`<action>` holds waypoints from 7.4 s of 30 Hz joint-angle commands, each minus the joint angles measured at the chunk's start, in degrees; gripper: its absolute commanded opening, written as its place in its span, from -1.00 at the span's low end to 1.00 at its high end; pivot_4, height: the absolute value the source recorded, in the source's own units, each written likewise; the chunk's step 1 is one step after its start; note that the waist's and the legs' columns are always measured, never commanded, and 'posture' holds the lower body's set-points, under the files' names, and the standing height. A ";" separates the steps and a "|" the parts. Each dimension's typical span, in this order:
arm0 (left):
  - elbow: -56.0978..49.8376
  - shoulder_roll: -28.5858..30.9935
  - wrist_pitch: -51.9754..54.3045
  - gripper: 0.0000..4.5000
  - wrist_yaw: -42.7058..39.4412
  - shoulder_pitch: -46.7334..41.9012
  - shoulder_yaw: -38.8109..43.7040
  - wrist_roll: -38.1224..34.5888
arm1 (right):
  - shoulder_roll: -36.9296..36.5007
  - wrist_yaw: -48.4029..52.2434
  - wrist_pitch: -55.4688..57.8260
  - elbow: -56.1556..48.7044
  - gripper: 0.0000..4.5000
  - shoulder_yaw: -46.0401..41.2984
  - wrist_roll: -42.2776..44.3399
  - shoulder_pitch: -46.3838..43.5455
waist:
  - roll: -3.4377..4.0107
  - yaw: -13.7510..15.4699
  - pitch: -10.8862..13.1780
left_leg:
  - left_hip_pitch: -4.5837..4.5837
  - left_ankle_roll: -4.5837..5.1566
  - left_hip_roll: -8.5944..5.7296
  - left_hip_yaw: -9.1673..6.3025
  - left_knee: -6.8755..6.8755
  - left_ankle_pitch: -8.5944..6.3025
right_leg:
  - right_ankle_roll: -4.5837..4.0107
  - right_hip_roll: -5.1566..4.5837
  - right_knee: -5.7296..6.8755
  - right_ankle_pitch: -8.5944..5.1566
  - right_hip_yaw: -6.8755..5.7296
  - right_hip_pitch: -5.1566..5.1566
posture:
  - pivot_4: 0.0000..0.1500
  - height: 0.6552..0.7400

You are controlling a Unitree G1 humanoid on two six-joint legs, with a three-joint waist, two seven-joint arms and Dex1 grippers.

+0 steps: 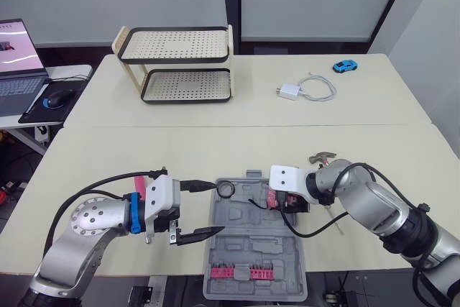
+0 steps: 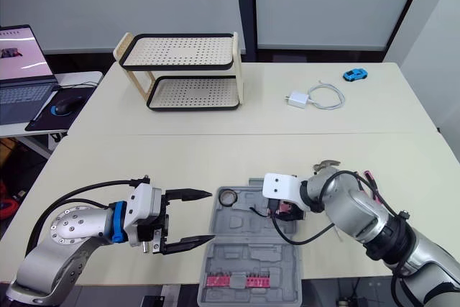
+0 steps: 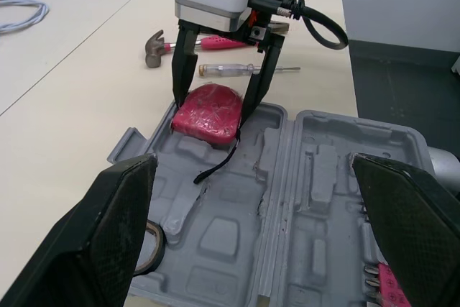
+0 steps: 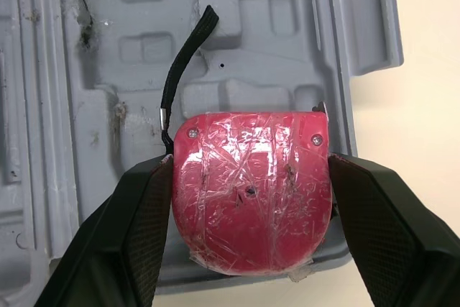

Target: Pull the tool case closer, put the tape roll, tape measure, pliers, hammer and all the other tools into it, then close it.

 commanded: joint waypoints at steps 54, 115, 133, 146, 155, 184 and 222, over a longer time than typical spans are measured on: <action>0.53 -0.52 -0.10 1.00 -0.63 -5.15 -2.28 0.06 | 3.15 -6.91 -20.21 -12.91 -0.15 -23.17 9.94 24.81 | -0.01 -0.10 -0.01 | -0.07 0.01 0.00 0.07 0.45 -0.01 | -0.04 0.13 0.75 -0.03 0.14 -0.24 | 1.00 1.00; 8.02 5.84 9.59 1.00 -1.68 -3.89 12.95 -8.35 | 1.26 0.76 -35.65 4.54 0.44 -34.99 24.72 25.77 | 0.03 -0.05 -0.03 | 0.04 0.02 0.02 0.02 0.52 -0.01 | -0.04 0.12 0.77 -0.04 0.13 -0.09 | 1.00 1.00; 40.51 14.31 8.70 1.00 -1.67 3.97 32.38 -1.72 | -19.84 11.60 -34.23 28.01 0.99 -64.49 29.42 35.34 | 0.06 0.15 0.04 | -0.01 0.05 0.01 0.40 0.50 -0.03 | -0.07 0.01 0.69 -0.06 0.11 -0.08 | 1.00 1.00; 57.28 14.40 -1.03 1.00 0.18 -2.13 29.64 5.09 | -19.16 9.86 -46.77 45.80 0.99 -62.74 23.47 32.54 | 0.10 -0.32 0.03 | 0.09 0.04 0.04 0.55 0.44 -0.03 | -0.07 0.07 0.77 -0.06 0.21 -0.13 | 1.00 1.00; 53.44 14.07 -1.31 1.00 2.85 -5.26 31.04 3.55 | -17.23 4.13 -44.33 43.32 0.99 -66.82 24.63 34.82 | 0.10 -0.01 0.03 | 0.07 0.04 0.05 0.52 0.46 -0.03 | -0.06 0.01 0.77 -0.06 0.21 -0.12 | 1.00 1.00; 8.74 -5.05 11.16 1.00 -6.92 -37.03 -6.65 -5.83 | -4.03 -5.20 -28.28 5.44 0.99 -78.74 28.48 63.22 | 0.11 -0.16 -0.02 | 0.08 0.05 -0.07 0.50 0.64 -0.04 | -0.01 0.11 0.73 -0.07 0.22 0.10 | 1.00 1.00; 3.25 -6.27 14.44 1.00 -1.07 -34.96 -6.68 -7.09 | 4.89 -21.28 -29.06 21.78 0.58 -57.16 19.79 42.36 | 0.13 0.02 -0.03 | 0.08 0.05 -0.08 0.38 0.70 -0.04 | -0.01 0.06 0.72 -0.07 0.16 0.16 | 1.00 1.00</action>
